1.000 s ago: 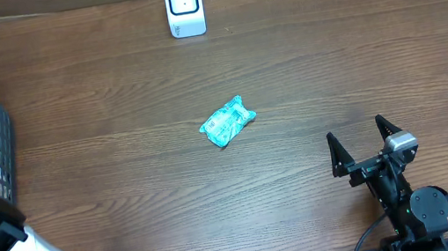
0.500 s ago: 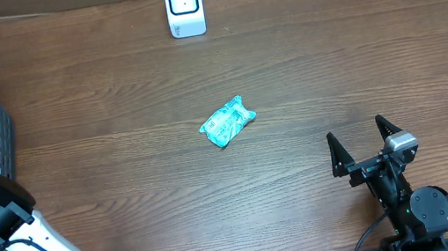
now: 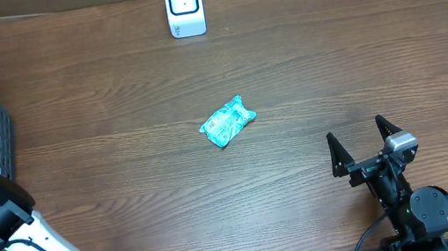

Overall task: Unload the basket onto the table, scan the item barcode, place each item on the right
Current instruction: 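Return the left gripper to the basket and grasp the Kleenex tissue pack, then carry the Kleenex pack past the scanner and place it beside the teal pack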

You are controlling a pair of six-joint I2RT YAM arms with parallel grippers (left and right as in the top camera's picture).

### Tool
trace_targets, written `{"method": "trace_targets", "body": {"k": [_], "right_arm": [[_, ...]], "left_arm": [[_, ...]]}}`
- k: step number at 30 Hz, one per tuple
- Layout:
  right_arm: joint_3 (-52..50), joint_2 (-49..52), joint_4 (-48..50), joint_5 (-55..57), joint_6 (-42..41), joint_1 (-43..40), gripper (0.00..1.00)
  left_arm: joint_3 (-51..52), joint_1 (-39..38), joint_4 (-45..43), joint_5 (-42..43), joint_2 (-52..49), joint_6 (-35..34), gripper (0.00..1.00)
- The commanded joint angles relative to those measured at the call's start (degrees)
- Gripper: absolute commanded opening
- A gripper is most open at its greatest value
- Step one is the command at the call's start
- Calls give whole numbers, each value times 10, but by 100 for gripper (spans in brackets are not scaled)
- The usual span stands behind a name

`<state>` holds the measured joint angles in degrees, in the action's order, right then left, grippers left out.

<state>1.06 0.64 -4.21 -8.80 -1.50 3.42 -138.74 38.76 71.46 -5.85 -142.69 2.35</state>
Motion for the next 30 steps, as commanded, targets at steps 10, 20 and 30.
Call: {"method": "trace_targets", "body": {"k": [10,20,30], "right_arm": [[-6,-4,2,-3,-2,1,100],[-6,-4,2,-3,-2,1,100],[-6,-4,2,-3,-2,1,100]], "left_arm": [[18,9,-49,-4,-5,41,66],[18,36,-58,105,-5,74,65],[18,38,-61,131,-5,99,68]]}}
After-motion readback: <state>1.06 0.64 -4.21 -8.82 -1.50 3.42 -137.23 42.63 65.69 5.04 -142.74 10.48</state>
